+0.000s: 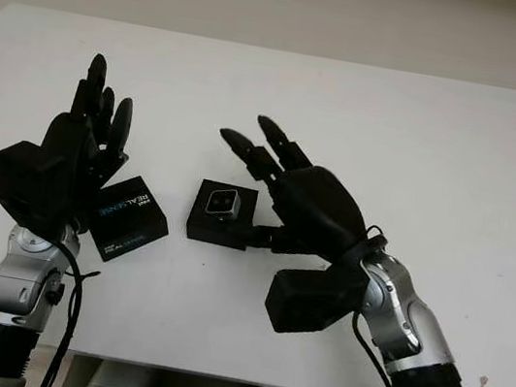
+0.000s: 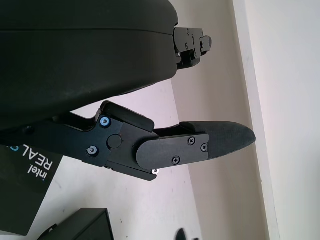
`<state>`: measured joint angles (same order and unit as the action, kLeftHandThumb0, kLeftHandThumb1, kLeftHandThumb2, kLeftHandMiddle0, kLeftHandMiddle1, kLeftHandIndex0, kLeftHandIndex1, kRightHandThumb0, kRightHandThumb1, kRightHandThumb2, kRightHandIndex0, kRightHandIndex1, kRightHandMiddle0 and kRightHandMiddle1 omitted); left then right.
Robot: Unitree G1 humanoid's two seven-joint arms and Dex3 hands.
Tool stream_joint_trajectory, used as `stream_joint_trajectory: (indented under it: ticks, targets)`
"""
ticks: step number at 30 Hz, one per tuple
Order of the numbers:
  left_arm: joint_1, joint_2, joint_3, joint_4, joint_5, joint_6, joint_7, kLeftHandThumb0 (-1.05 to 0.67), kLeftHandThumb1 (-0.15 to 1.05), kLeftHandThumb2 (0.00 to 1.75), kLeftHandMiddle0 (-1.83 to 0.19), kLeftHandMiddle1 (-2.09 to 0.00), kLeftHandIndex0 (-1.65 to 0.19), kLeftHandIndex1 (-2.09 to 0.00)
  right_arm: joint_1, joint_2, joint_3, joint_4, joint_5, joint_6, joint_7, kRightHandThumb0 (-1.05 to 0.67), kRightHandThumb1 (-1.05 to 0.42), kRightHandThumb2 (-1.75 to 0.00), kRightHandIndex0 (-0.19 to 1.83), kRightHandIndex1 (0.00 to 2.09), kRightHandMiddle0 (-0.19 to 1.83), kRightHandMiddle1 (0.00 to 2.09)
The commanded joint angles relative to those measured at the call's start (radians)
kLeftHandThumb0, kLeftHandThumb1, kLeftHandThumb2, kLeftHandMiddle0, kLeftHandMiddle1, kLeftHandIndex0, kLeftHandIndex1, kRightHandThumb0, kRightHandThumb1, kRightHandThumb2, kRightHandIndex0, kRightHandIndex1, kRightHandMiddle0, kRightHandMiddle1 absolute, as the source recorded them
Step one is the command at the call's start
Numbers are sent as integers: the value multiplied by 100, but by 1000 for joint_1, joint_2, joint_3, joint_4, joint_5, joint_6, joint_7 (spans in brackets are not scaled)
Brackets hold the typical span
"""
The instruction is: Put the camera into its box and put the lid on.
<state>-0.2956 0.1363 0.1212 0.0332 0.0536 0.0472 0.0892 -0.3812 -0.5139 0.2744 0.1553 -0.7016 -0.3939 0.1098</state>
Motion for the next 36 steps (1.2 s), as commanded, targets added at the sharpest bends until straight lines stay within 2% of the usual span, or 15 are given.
stream_joint_trajectory:
  ticks: [1,12,22,36]
  targets:
    - [4,3,2,-22,0,-1,-3,-75,105,53,8,-5,9,-5,-6,-15,14,13,-15,1,5,-88,-105,-45,-13,3,-7,11]
    - [13,3,-1,-34,5,-1,-5,-75,105,53,9,-5,10,-5,-6,-32,39,56,-11,-29,31,-87,-105,-47,-10,6,0,10]
    - [32,2,0,-54,5,9,-5,-75,105,54,9,-5,10,-5,-8,-59,65,28,-38,7,132,-86,-105,-43,-5,7,8,10]
    - [32,-3,-3,-52,15,7,0,-74,105,54,8,-5,10,-5,4,-80,74,12,-51,21,170,-86,-105,-42,-2,6,9,7]
